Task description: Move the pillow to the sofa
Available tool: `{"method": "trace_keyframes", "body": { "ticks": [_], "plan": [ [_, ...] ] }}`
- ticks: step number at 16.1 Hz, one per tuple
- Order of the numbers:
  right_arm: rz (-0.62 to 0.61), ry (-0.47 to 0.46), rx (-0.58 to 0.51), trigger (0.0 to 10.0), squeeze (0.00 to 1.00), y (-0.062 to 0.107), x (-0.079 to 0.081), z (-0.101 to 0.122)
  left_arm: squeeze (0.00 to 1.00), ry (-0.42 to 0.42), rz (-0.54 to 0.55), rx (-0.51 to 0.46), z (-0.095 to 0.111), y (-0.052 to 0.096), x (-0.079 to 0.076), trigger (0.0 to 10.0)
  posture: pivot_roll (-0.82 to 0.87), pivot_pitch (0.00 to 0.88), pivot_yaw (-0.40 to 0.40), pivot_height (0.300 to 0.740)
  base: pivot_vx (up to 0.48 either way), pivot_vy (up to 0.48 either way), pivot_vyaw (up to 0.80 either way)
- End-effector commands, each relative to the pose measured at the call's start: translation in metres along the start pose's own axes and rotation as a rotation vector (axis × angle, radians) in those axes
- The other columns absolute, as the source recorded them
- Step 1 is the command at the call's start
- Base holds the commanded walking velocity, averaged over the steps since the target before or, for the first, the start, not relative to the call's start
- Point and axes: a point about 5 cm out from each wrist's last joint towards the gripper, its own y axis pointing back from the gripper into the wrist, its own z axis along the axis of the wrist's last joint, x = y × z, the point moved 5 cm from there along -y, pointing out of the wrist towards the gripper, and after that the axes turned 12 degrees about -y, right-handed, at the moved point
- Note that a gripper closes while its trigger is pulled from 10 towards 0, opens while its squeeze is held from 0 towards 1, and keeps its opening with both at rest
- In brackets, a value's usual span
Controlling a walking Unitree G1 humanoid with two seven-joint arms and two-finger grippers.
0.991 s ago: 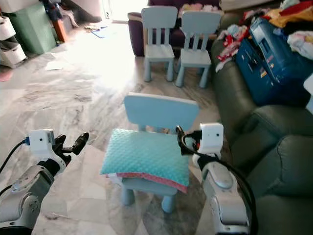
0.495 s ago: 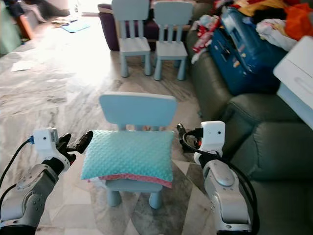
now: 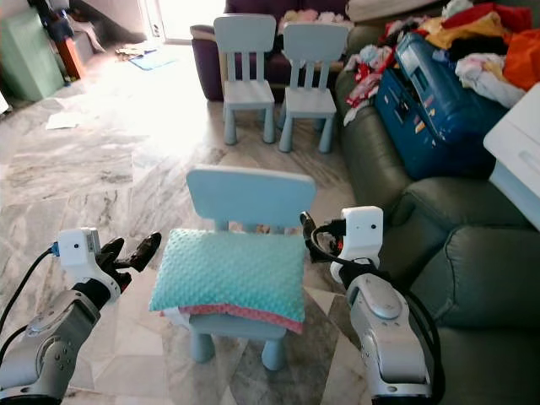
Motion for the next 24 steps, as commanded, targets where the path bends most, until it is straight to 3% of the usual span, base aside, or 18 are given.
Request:
{"method": "trace_keyframes", "body": {
  "ticks": [1, 12, 24],
  "plan": [
    [-0.001, 0.009, 0.000, 10.0, 0.00, 0.000, 0.000, 0.000, 0.00, -0.012, 0.001, -0.007, 0.004, 0.002, 0.000, 10.0, -0.15, 0.070, -0.037, 0.740, 0.300, 0.000, 0.00],
    [0.003, 0.005, 0.004, 10.0, 0.00, 0.001, 0.002, -0.002, 0.00, -0.001, -0.008, 0.004, 0.000, 0.002, -0.003, 10.0, -0.16, 0.082, -0.037, 0.740, 0.295, 0.000, 0.00],
    [0.009, 0.006, 0.010, 10.0, 0.00, 0.001, 0.004, -0.003, 0.00, -0.014, -0.011, 0.029, -0.008, 0.005, -0.011, 10.0, -0.15, 0.088, -0.043, 0.740, 0.000, 0.000, 0.00]
  ]
}}
